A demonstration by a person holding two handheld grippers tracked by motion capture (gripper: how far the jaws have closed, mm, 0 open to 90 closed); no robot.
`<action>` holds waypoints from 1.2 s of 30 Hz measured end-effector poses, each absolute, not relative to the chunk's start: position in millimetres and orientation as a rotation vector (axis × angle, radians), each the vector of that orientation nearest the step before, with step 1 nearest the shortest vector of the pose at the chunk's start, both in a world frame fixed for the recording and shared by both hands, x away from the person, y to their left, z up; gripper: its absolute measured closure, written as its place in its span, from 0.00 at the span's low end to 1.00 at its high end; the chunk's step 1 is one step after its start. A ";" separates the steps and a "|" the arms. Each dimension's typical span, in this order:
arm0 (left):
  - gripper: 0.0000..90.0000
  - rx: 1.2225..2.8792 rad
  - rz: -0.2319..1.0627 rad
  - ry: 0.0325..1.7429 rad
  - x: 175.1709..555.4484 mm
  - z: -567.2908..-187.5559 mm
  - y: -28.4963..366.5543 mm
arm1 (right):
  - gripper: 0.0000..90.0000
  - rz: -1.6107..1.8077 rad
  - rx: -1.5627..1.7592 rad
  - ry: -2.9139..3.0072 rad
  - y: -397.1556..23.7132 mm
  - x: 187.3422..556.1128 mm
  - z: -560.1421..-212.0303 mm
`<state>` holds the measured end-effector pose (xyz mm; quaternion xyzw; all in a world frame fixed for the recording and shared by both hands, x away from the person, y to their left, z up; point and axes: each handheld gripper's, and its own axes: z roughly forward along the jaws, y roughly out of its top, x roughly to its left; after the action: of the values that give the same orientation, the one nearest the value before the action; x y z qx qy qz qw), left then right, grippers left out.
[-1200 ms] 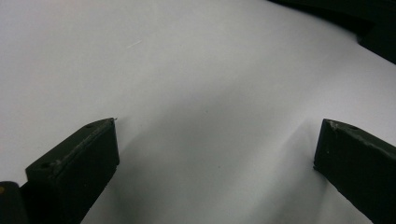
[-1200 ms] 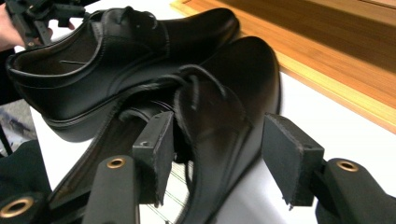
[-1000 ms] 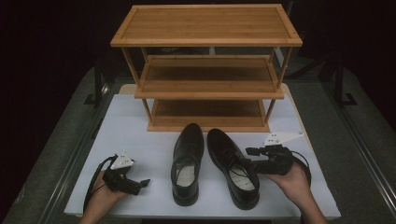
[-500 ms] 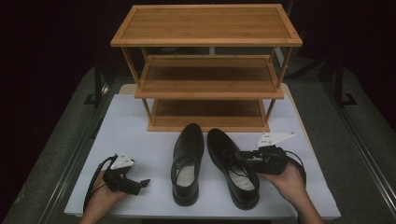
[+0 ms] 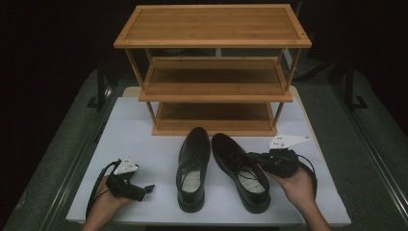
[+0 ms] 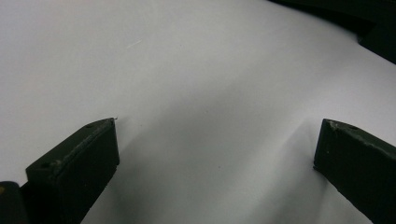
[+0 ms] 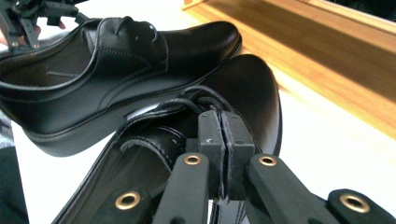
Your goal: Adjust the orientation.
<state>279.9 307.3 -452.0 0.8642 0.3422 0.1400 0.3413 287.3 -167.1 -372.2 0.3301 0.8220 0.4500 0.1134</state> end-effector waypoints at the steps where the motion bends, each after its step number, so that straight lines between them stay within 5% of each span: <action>1: 0.00 2.248 0.365 0.891 279.8 -452.0 307.3 | 0.98 1.320 0.968 2.411 -167.1 287.3 -372.2; 25: 0.00 2.247 0.364 0.891 279.9 -452.0 307.4 | 0.97 1.348 1.007 2.370 -139.1 313.8 -375.6; 36: 0.00 2.247 0.364 0.891 279.9 -452.1 307.3 | 0.56 1.456 1.030 2.355 -169.5 310.2 -376.1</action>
<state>279.9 307.3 -452.1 0.8638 0.3427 0.1399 0.3416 310.2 -169.5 -376.1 0.3472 0.7937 0.4907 0.0938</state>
